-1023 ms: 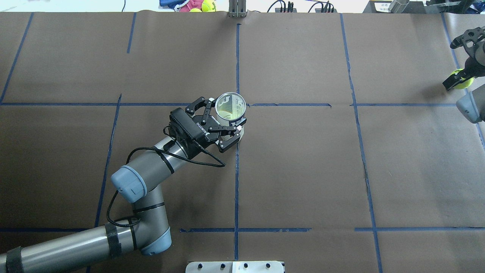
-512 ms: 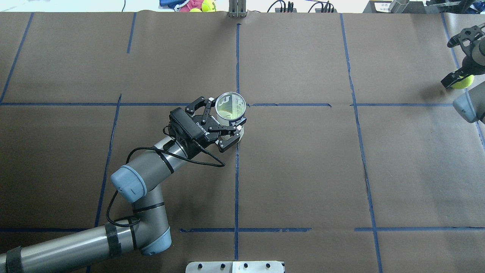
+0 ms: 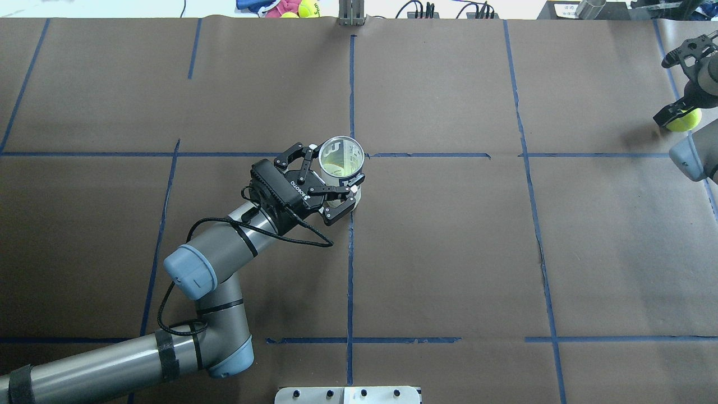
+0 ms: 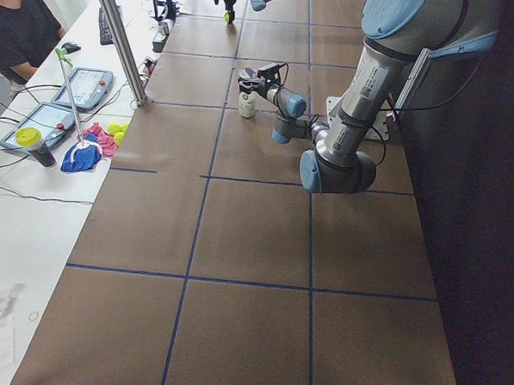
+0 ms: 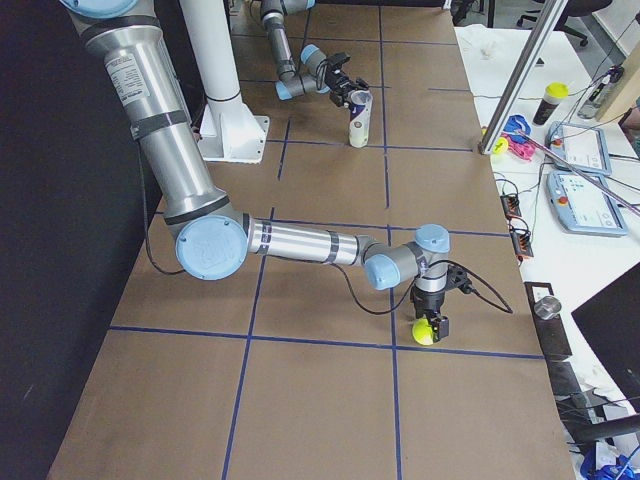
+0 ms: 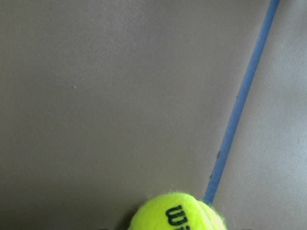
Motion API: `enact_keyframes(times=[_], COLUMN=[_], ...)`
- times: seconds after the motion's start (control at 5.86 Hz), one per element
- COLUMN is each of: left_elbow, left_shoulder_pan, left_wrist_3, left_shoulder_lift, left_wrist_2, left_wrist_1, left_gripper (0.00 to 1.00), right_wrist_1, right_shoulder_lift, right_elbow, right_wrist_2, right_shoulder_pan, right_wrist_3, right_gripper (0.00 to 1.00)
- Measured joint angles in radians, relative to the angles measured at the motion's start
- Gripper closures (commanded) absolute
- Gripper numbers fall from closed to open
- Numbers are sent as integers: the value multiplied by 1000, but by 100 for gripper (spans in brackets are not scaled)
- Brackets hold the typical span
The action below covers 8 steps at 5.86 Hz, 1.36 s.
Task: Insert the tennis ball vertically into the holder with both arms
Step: 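Move the right gripper to the farther tennis ball and grasp it, then carry the second ball with the right gripper over the can's top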
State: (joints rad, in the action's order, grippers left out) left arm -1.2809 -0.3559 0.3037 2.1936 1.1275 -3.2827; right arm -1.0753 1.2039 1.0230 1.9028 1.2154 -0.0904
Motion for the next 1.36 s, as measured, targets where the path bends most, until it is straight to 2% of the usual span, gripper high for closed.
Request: enact_keyframes(times=[0.17, 0.34, 0.51, 0.68, 0.85, 1.19, 1.36], left_elbow=[0, 0, 0, 1, 1, 2, 2], left_shoulder_pan=[0, 0, 0, 0, 0, 0, 0], left_wrist_3=[0, 0, 0, 0, 0, 0, 0], left_shoulder_lift=[0, 0, 0, 0, 0, 0, 0], left_wrist_2=[0, 0, 0, 0, 0, 0, 0], left_wrist_1=[1, 1, 0, 1, 1, 1, 1], left_gripper=[10, 10, 10, 10, 10, 10, 10], right_wrist_1=[1, 3, 6, -10, -69, -374, -529], right_shoulder_lift=[2, 2, 1, 0, 4, 7, -1], right_elbow=[-4, -5, 2, 51, 160, 534, 732], right_wrist_2=[-2, -3, -3, 3, 11, 77, 160], right_shoulder_pan=[0, 0, 0, 5, 11, -1, -39], right_wrist_3=[-1, -6, -17, -26, -31, -119, -254], right_gripper=[75, 98, 100, 100, 100, 100, 100])
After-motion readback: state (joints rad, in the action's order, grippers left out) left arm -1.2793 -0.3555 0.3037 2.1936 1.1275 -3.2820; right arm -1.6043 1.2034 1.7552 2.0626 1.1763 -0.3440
